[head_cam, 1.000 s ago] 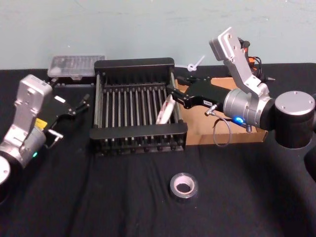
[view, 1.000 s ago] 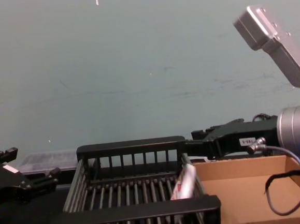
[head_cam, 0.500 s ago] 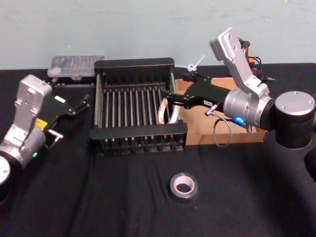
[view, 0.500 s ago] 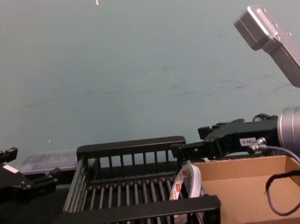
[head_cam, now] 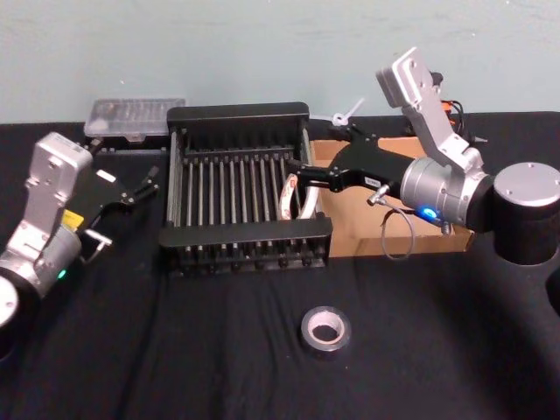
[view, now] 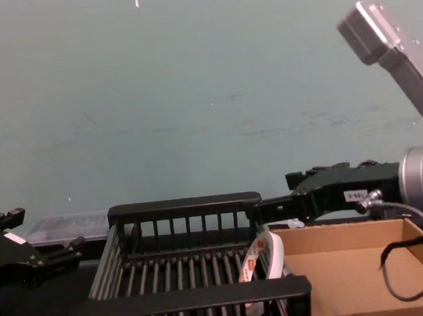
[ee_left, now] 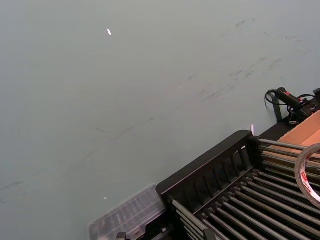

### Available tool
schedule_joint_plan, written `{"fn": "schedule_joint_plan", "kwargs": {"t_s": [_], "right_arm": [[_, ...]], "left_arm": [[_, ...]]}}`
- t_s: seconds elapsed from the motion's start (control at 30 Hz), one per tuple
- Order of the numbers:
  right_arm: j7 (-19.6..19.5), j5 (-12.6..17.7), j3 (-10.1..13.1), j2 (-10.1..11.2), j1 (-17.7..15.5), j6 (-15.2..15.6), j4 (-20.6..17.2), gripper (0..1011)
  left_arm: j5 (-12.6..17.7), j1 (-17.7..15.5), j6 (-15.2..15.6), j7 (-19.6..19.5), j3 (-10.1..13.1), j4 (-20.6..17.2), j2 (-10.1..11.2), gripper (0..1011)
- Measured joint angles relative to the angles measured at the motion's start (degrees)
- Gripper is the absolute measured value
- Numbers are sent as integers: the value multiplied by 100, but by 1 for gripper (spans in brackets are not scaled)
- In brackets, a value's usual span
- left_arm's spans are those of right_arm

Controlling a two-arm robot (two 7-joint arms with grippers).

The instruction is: Pick up the white tape and place it into the black box , Pick up the silver tape and place it into the brown box.

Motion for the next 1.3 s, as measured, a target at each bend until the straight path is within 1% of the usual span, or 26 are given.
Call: {"fn": "schedule_joint_plan", "kwargs": {"t_s": [0.03,0.1,0.23,0.43,0.47,0.5,0.53,0.57,0.6,0.63,0.67,0.7,0.73,0.77,0.8,0.87,1.0,1.03,1.17,1.2,1.3], "right_arm": [[0,0,0,0,0,0,0,1002],[-14,26,60,84,-91,27,-168,1000],[-10,78,133,215,-206,81,-379,1002],[73,235,311,640,-567,222,-933,1002],[108,280,358,769,-678,257,-1096,1002],[125,306,375,828,-727,273,-1162,1000],[156,353,417,957,-837,302,-1304,1002],[156,353,417,957,-837,302,-1304,1000],[183,406,451,1084,-947,333,-1443,1000],[183,406,451,1084,-947,333,-1443,1002],[206,452,479,1196,-1053,356,-1566,1000],[222,479,491,1251,-1103,370,-1620,1000],[254,527,510,1366,-1206,392,-1734,1002],[270,549,517,1421,-1255,403,-1790,1000],[302,597,521,1527,-1353,431,-1886,1002],[348,661,513,1668,-1483,472,-2011,1002],[442,767,430,1839,-1623,590,-2109,1000],[442,767,430,1839,-1623,590,-2109,1002],[557,819,229,1985,-1698,702,-2139,1002],[557,819,229,1985,-1698,702,-2139,1000],[627,821,60,2048,-1676,741,-2131,1002]], "left_arm": [[0,0,0,0,0,-1,0,1001],[0,0,0,0,0,0,0,1001],[0,0,0,0,0,0,0,1001],[0,0,0,0,0,0,0,1001],[0,0,0,0,0,0,0,1001],[0,0,0,0,0,0,0,1001],[0,0,0,0,0,0,0,1001],[0,0,0,0,0,0,0,1001],[0,0,0,0,0,0,0,1001],[0,0,0,0,0,0,0,1001],[0,0,0,0,0,0,0,1001],[0,0,0,0,0,0,0,1001],[0,0,0,0,0,0,0,1001],[0,0,0,0,0,0,0,1001],[0,0,0,0,0,0,0,1001],[0,0,0,0,0,0,0,1001],[0,0,0,0,0,0,0,1001],[0,0,0,0,0,0,0,1001],[0,0,0,0,0,0,0,1001],[0,0,0,0,0,0,0,1001],[0,0,0,0,0,0,0,1001]]}}
